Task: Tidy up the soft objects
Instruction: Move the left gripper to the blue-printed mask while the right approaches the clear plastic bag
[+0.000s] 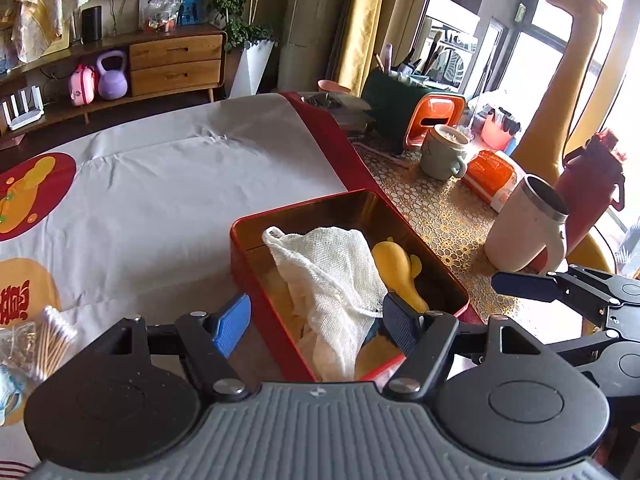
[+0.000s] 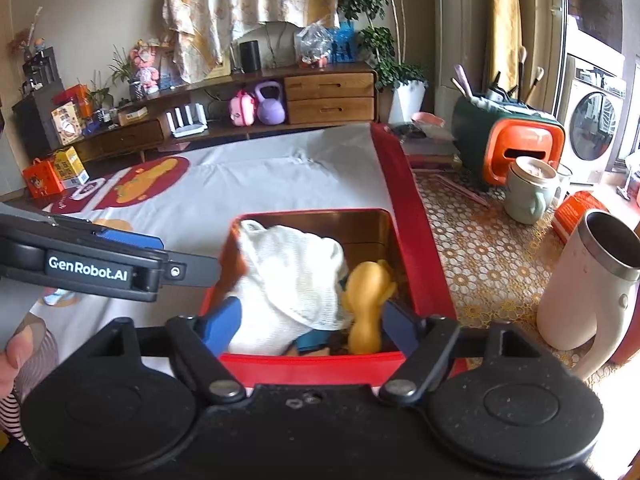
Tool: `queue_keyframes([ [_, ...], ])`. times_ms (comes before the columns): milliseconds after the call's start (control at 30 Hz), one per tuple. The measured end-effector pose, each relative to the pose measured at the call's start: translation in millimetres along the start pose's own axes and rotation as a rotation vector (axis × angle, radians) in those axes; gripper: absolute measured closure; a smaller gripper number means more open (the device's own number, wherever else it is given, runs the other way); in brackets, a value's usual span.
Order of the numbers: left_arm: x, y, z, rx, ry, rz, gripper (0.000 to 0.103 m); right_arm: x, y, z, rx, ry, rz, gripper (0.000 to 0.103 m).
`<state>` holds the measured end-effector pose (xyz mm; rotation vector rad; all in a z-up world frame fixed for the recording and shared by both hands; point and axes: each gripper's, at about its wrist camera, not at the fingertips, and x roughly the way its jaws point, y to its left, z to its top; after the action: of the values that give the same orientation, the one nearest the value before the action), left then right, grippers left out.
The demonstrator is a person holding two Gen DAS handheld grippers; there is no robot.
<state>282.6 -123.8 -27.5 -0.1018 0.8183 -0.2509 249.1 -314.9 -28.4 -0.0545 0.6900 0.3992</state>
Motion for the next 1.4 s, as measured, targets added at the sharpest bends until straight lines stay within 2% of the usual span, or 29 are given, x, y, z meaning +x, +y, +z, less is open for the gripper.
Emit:
queue_keyframes([
  [67, -12, 6, -3, -0.003, -0.008, -0.008, 0.028, -5, 8, 1, -0.002, -0.008, 0.008, 0.018],
  [133, -23, 13, -7, -0.014, -0.014, -0.006, 0.021, -10, 16, 2, -0.003, -0.014, 0.022, 0.017],
  [300, -55, 34, -17, -0.037, -0.045, -0.009, 0.021, -22, 40, 5, -0.001, -0.036, 0.054, 0.010],
  [467, -83, 58, -29, -0.062, -0.069, 0.007, 0.015, -27, 64, 8, -0.003, -0.058, 0.088, 0.002],
  [600, -103, 78, -39, -0.080, -0.082, 0.027, 0.014, -27, 83, 8, -0.010, -0.064, 0.119, 0.001],
  [667, -113, 88, -44, -0.087, -0.092, 0.027, 0.010, -25, 94, 9, -0.015, -0.064, 0.133, 0.001],
  [733, -122, 99, -49, -0.097, -0.100, 0.028, 0.001, -23, 104, 9, -0.025, -0.062, 0.147, 0.001],
  [1133, -162, 180, -83, -0.214, -0.141, 0.083, 0.001, -1, 166, 9, -0.097, -0.019, 0.220, 0.001],
  [1267, -167, 209, -91, -0.247, -0.141, 0.131, 0.001, 11, 180, 9, -0.108, 0.001, 0.233, 0.001],
  [1400, -165, 231, -97, -0.213, -0.153, 0.217, 0.001, 26, 193, 12, -0.122, 0.016, 0.244, 0.002],
])
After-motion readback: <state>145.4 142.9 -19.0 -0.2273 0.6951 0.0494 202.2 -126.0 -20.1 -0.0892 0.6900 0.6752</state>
